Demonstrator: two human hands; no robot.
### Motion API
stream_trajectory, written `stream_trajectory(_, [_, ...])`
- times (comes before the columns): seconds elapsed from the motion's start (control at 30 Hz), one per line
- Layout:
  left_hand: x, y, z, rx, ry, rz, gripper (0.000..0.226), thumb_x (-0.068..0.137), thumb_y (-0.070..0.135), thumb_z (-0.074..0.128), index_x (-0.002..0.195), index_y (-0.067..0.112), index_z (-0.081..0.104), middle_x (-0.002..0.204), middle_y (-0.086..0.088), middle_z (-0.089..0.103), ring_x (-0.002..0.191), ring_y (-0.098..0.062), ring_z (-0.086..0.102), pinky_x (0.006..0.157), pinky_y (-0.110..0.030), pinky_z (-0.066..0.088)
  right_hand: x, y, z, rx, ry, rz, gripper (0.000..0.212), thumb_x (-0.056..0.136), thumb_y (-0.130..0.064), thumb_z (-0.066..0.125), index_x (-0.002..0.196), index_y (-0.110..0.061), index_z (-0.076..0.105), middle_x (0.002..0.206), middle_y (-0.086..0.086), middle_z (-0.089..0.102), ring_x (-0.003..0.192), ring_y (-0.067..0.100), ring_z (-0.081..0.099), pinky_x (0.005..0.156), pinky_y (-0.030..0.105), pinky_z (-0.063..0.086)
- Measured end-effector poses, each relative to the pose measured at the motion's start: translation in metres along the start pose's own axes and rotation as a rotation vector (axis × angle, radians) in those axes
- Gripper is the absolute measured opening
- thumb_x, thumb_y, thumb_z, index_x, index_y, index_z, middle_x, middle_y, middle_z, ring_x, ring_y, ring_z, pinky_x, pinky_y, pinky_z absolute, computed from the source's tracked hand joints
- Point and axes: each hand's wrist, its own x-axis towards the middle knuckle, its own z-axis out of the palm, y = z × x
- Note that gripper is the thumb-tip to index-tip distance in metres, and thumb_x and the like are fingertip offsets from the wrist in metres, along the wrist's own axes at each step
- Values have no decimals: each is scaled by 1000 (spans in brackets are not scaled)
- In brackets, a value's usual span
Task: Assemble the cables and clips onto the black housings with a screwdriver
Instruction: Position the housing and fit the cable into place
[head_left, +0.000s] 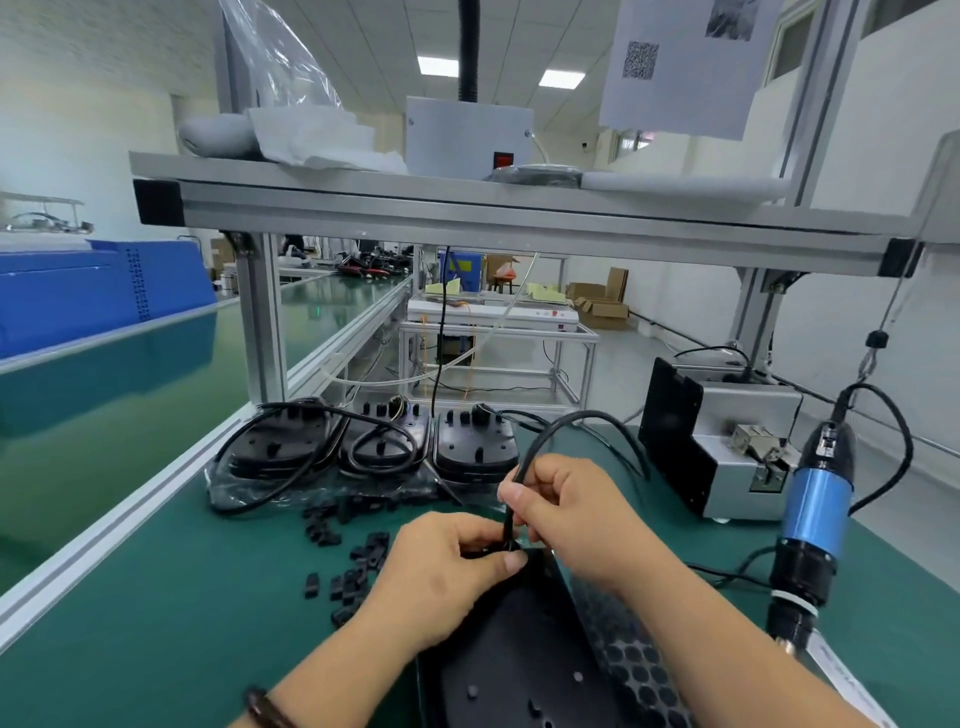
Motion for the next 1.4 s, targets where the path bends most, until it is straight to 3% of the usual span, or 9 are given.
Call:
stream_trajectory(0.23, [0,0,-1,-5,17,-16,28,76,31,79,103,27,74,91,19,73,82,15,62,70,1,40,-3,6,-1,-133,28,-49,17,90,-22,65,74,-28,64,71,-5,68,67,9,63,69,30,56])
stream_trajectory(0.47, [-2,2,-4,85,-10,-14,40,75,37,80,113,32,69,106,20,69,100,10,60,90,-7,43,-4,6,-3,-106,10,-22,18,90,-23,66,72,-26,64,65,-7,65,55,-1,56,57,20,48])
stream_trajectory(0.6, [-2,1,-8,43,-96,15,37,70,33,84,101,45,66,101,24,69,99,14,59,96,-12,44,-2,5,-5,33,24,-10,14,89,-22,67,75,-21,66,58,-7,62,51,5,55,52,17,44])
stream_trajectory(0.77, [1,-3,-8,59,-53,38,22,72,28,83,91,34,72,92,17,73,93,5,65,94,-24,49,-4,7,-3,73,-5,-12,14,88,-22,68,75,-17,67,55,-8,61,49,4,55,49,17,44])
stream_trajectory(1.03, [-4,-2,-7,42,-55,62,28,74,18,81,90,36,68,90,17,73,90,8,64,89,-17,49,-8,6,3,9,-5,-15,22,87,-23,69,79,-2,67,60,-1,60,54,9,54,55,26,48])
stream_trajectory(1.13, [7,14,-27,-262,-142,41,41,83,-4,66,111,25,59,112,5,69,107,1,62,90,-19,50,-9,5,0,-26,8,-15,32,87,-27,69,63,-10,57,54,-2,50,51,9,45,52,23,42])
stream_trajectory(1.2, [23,39,-41,-342,-125,61,34,91,4,58,117,27,58,121,10,65,111,0,60,92,-18,48,-9,6,3,-41,6,-33,40,89,-29,68,57,-14,47,54,1,41,51,9,36,50,23,34])
stream_trajectory(1.3, [50,84,-32,-169,-250,24,30,96,42,50,108,19,64,100,6,69,88,-8,65,96,-31,48,-10,8,11,-53,-25,-45,39,94,-32,60,69,-2,53,61,8,44,55,11,37,54,29,35])
stream_trajectory(1.4, [70,113,-8,-207,-252,-78,33,97,41,48,92,15,67,67,2,49,53,-11,46,64,-27,48,-13,8,14,-76,-4,-49,32,95,-32,56,71,-11,60,67,10,60,57,9,47,58,32,44])
